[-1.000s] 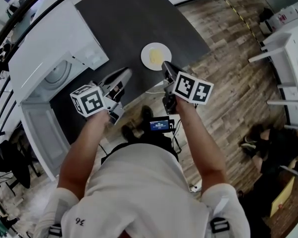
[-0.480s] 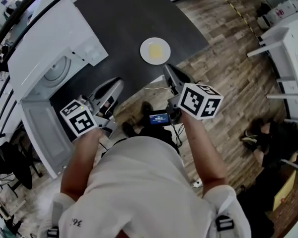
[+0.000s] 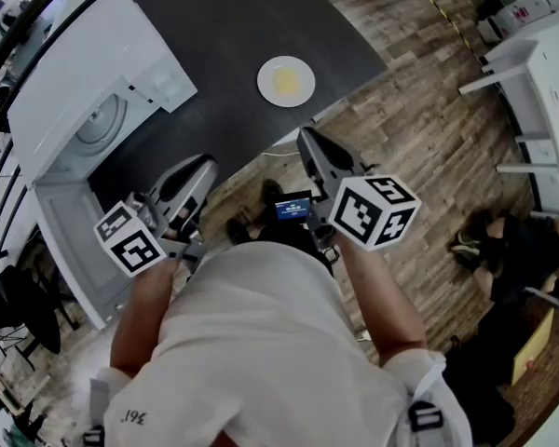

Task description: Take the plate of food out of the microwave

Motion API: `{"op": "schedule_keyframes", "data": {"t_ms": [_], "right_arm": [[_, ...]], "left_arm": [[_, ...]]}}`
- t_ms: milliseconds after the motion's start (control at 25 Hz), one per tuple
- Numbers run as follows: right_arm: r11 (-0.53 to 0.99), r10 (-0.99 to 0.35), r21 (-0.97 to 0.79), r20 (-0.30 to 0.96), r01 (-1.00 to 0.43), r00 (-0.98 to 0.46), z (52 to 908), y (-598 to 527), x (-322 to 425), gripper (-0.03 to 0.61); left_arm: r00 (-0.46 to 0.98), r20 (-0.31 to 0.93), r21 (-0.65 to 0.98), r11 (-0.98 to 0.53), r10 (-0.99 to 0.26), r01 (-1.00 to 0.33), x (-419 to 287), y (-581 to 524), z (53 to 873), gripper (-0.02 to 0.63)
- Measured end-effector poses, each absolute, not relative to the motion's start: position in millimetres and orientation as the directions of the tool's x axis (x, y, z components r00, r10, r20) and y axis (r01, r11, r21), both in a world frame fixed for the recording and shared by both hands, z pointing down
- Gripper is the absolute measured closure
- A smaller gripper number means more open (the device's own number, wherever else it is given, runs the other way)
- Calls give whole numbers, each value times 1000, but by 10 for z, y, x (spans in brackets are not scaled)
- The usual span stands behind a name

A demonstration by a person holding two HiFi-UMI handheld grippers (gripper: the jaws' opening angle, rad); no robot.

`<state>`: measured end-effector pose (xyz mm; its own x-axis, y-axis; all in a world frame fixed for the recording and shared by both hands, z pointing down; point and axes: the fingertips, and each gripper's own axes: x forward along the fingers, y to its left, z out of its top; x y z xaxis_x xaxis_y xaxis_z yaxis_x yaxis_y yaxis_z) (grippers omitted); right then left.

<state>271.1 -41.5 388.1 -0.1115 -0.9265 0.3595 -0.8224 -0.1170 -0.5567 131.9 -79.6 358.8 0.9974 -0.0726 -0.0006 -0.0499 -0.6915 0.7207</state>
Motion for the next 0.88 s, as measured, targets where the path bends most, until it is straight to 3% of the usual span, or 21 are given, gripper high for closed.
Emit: {"op": "schedule_keyframes", "data": {"t_ms": [880], "right_arm": [[-99, -952, -481, 302, -871, -59, 3625, -63, 2453, 578]], "left_arm": [[998, -30, 730, -683, -62, -21, 919, -446, 3532, 572]]}}
